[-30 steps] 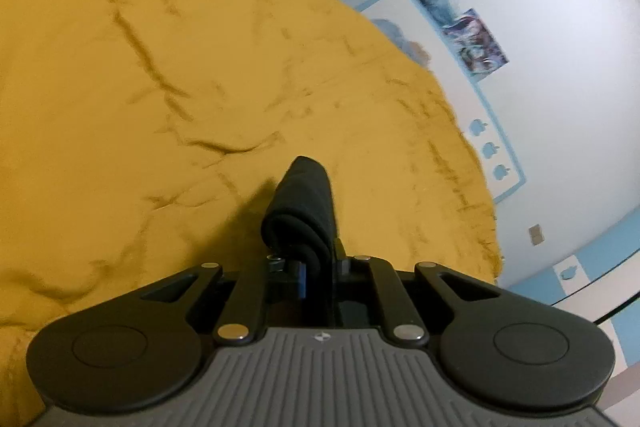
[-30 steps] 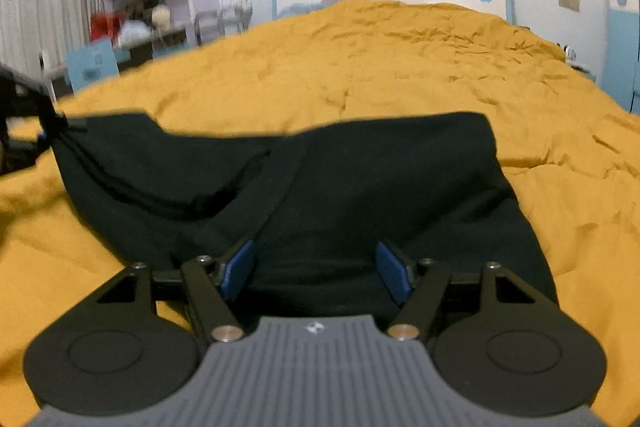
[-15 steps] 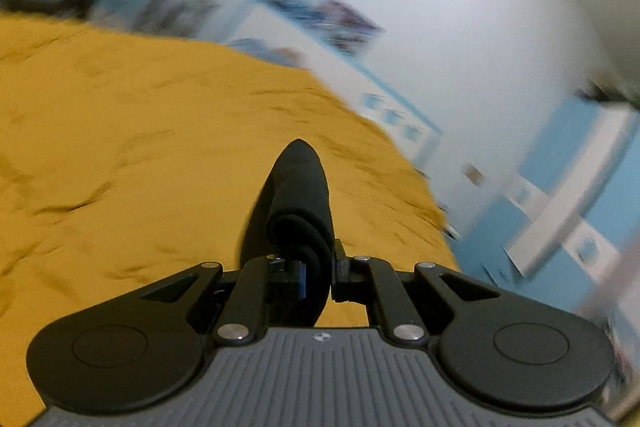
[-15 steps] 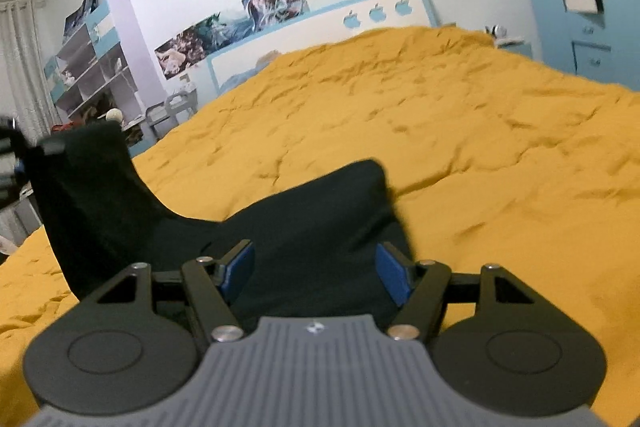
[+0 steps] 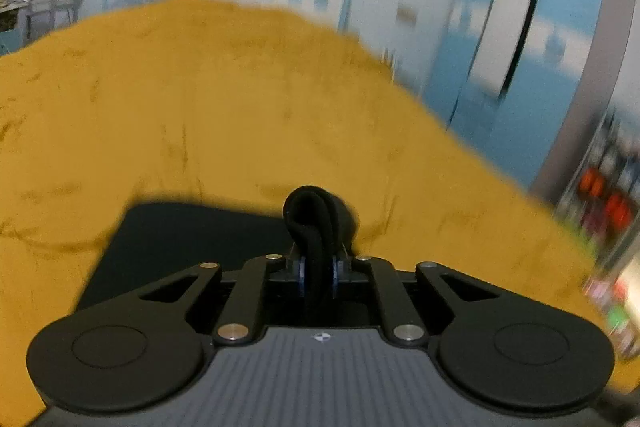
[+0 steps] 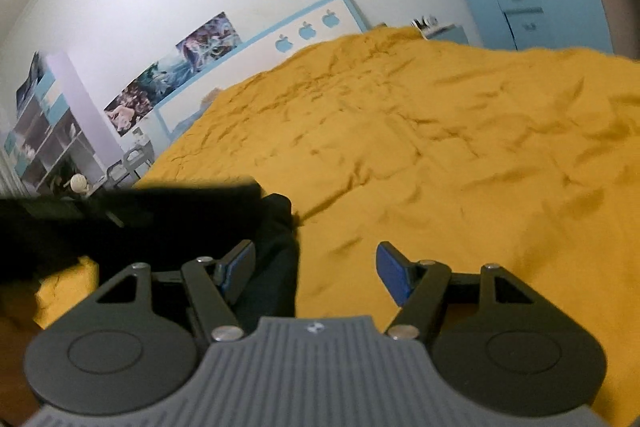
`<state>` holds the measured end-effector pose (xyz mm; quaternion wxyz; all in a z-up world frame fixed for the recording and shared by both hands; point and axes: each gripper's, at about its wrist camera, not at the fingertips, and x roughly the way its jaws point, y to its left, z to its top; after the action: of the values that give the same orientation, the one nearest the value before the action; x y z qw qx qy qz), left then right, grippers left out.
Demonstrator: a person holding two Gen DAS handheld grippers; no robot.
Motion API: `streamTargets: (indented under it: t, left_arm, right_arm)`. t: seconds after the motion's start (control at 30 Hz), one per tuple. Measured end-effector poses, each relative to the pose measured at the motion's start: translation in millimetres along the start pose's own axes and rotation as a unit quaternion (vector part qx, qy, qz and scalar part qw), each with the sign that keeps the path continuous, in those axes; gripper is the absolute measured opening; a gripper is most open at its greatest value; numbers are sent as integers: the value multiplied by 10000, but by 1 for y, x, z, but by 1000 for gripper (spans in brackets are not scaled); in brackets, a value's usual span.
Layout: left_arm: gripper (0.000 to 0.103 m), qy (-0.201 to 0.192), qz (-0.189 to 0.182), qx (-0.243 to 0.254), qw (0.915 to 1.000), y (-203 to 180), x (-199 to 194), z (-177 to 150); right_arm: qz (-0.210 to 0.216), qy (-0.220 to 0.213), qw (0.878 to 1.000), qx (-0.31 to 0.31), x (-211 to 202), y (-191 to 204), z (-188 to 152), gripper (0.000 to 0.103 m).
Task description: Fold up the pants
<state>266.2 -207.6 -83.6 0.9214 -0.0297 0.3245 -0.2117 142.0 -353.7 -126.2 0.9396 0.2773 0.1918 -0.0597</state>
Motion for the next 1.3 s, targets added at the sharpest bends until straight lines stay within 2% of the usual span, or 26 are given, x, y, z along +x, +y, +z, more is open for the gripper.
streamTargets:
  t: [0.03, 0.07, 0.1, 0.13, 0.17, 0.2, 0.23, 0.33, 0.4, 0.53, 0.63, 0.73, 0.8, 0.97, 1.07, 1.17, 1.3]
  left_arm:
    - [25, 357, 68, 131, 9993, -4, 11, -5]
    - [39, 726, 158, 304, 9968, -8, 20, -10]
    - [44, 995, 266, 595, 9929, -15, 27, -15]
    - [45, 977, 334, 911, 9905, -21, 25, -20]
    - [51, 889, 377, 1202, 9880, -25, 17, -24]
    - [59, 834, 384, 1373, 9863, -26, 10, -26]
    - [61, 773, 319, 1470, 9856, -24, -1, -27]
    - [69, 511, -39, 1281, 9904, 1, -36, -26]
    - [76, 259, -85, 908, 9955, 30, -58, -25]
    - [77, 39, 149, -92, 9998, 102, -75, -20]
    - [77, 173, 357, -878, 9953, 153, -68, -17]
    - [77, 157, 208, -1376, 9901, 181, -63, -23]
    - [77, 150, 70, -1511, 9884, 191, -62, -27]
    - [77, 214, -284, -1646, 9857, 184, -46, -37]
    - [77, 235, -222, -1633, 9860, 180, -44, -41]
    - [77, 310, -395, -1722, 9838, 184, -41, -43]
    - [77, 355, -391, -1853, 9813, 187, -39, -45]
  right_arm:
    - [22, 30, 10000, 71, 0, -2, 0, 64]
    - [41, 64, 9999, 130, 1, -5, -1, 64]
    - [49, 84, 9998, 162, 2, -6, -1, 64]
    - [57, 102, 9998, 169, 2, -7, -1, 64]
    - [69, 133, 9998, 154, 4, -8, -1, 64]
    - [88, 165, 9997, 126, 5, -7, -1, 64]
    - [102, 177, 9997, 105, 6, -5, -2, 64]
    - [146, 238, 9995, 115, 7, -4, 0, 65]
    - [153, 373, 9990, 175, 9, -2, 4, 65]
    - [148, 654, 9977, 98, 8, 15, 8, 65]
    - [246, 715, 9970, -139, 9, 35, 9, 65]
    - [186, 803, 9954, -489, 15, 58, 10, 65]
    - [84, 853, 9948, -547, 20, 70, 13, 65]
    - [-101, 985, 9931, -630, 38, 92, 23, 65]
    - [-98, 1179, 9904, -710, 53, 104, 26, 64]
    - [-274, 1299, 9862, -986, 64, 114, 25, 61]
    - [-389, 1494, 9808, -1187, 74, 121, 18, 59]
